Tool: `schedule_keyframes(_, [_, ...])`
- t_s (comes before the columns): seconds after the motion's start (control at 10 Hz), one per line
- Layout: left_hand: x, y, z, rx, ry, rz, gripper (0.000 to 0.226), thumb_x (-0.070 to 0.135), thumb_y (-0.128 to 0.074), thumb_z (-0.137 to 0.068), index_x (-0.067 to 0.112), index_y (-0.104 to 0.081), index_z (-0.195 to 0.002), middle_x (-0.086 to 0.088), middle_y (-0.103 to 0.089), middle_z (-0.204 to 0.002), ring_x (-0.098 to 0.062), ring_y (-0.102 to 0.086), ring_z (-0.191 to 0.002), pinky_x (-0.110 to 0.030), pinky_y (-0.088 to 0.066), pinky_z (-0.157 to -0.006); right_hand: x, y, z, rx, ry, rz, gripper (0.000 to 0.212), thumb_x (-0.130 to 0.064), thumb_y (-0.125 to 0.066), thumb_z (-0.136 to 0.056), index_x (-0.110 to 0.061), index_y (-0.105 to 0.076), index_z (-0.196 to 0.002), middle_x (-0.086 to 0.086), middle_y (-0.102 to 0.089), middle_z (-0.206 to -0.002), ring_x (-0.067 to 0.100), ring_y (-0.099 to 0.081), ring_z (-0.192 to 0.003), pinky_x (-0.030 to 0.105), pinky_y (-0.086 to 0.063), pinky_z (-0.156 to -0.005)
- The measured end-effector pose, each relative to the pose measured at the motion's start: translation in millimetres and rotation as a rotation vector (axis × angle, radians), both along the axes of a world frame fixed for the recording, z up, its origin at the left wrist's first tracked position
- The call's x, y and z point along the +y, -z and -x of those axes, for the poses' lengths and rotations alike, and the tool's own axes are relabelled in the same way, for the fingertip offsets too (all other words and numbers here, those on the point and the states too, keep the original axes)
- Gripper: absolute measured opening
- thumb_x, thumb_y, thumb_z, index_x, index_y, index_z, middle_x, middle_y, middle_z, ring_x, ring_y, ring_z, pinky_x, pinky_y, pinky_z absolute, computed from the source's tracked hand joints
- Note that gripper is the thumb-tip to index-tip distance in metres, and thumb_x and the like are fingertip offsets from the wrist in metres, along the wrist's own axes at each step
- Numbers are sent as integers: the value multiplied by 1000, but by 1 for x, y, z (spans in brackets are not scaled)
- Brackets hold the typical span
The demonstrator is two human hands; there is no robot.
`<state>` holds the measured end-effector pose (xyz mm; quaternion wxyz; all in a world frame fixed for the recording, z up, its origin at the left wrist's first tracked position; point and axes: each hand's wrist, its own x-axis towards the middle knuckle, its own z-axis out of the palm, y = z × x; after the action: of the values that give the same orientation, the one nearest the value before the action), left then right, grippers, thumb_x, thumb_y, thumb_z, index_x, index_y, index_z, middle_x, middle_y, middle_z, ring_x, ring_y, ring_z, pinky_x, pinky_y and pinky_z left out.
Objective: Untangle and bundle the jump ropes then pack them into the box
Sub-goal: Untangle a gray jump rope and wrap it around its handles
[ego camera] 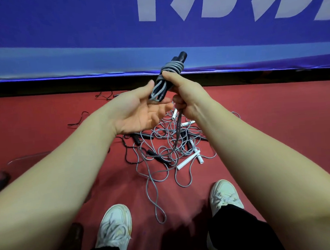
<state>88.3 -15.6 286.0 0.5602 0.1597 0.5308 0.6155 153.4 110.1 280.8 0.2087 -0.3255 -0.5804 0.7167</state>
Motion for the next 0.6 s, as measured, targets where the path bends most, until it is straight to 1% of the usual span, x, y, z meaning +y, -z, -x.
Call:
schedule_keyframes(0.1, [2,-1,0,-44,0,-44,37,37,-40,-97,3,-56,-96,1,-55,-65,-1,-43,-45,-8,-32,-37,1,-2,-1,-16,-35,-49,23,-38,-69,-80,-17,-64,-72,0,-56,-74,7,-20,-43,19,-15,-38])
schedule_keyframes(0.2, [4,-2,2,-10,-16,-50,29,31,-44,-95,4,-55,-95,3,-50,-60,0,-37,-41,-6,-26,-36,3,-1,-3,-42,-95,-104,25,-41,-68,-80,-17,-65,-73,7,-47,-87,8,-18,-46,23,-13,-44])
schedule_keyframes(0.3, [5,3,4,51,-55,-47,20,24,-43,-98,7,-51,-89,5,-42,-55,1,-29,-36,-8,-18,-34,4,-2,-5,-83,-159,-165,24,-41,-66,-82,-18,-64,-75,7,-49,-86,8,-18,-46,22,-13,-45])
schedule_keyframes(0.4, [6,9,8,271,-150,-10,22,20,-40,-102,11,-46,-82,4,-39,-55,1,-26,-34,-10,-16,-33,9,-6,-10,-201,-280,-205,28,-39,-53,-93,-18,-58,-75,-2,-57,-73,4,-21,-40,16,-14,-38])
schedule_keyframes(0.5, [8,13,7,961,-191,276,22,26,-42,-101,12,-49,-85,-1,-49,-69,-12,-43,-49,-23,-32,-44,10,-10,-13,-315,-372,-244,42,-46,-39,-98,-15,-55,-75,-6,-48,-54,3,-21,-39,14,-14,-37])
schedule_keyframes(0.6, [15,21,8,1591,-242,629,24,35,-40,-99,12,-46,-94,-6,-54,-85,-29,-49,-77,-34,-41,-68,6,-13,-12,-354,-366,-337,44,-55,-45,-92,-15,-56,-78,-3,-49,-58,6,-24,-44,17,-19,-42])
